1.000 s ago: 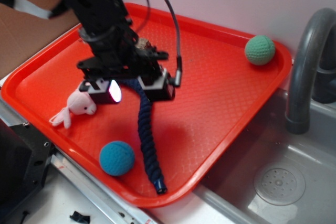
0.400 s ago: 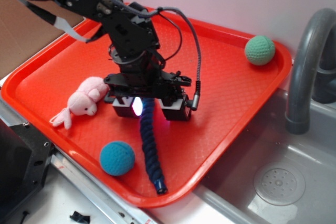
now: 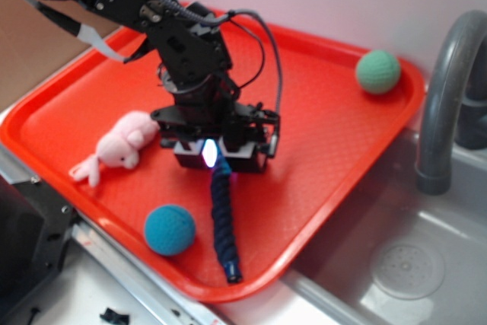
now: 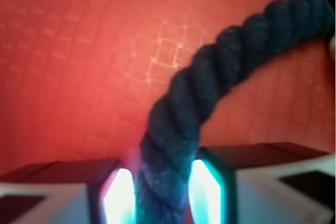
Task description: Grab the blue rope.
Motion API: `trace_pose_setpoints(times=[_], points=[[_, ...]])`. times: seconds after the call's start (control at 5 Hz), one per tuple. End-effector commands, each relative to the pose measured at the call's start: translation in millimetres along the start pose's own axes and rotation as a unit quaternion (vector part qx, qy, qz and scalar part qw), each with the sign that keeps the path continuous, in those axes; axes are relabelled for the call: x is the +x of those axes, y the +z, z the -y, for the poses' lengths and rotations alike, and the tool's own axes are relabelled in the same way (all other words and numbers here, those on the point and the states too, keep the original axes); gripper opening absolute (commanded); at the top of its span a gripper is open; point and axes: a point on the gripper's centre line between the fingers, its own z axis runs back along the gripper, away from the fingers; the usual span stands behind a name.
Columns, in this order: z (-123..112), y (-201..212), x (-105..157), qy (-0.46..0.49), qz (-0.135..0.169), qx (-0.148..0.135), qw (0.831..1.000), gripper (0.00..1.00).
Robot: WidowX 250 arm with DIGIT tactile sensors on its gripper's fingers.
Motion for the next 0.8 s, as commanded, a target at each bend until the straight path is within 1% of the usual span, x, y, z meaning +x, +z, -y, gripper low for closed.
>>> trace_pose_setpoints(times=[0.0, 0.2, 0.4, 0.6], points=[[-14, 68, 33, -0.097, 0.015, -0.007, 0.995, 0.0], [-22, 118, 47, -0.174, 0.003, -0.014, 0.985, 0.0], [-28, 168, 48, -0.212, 0.016, -0.038, 0.976, 0.0], [-53, 219, 42, -0.235, 0.052, -0.022, 0.97, 0.0]])
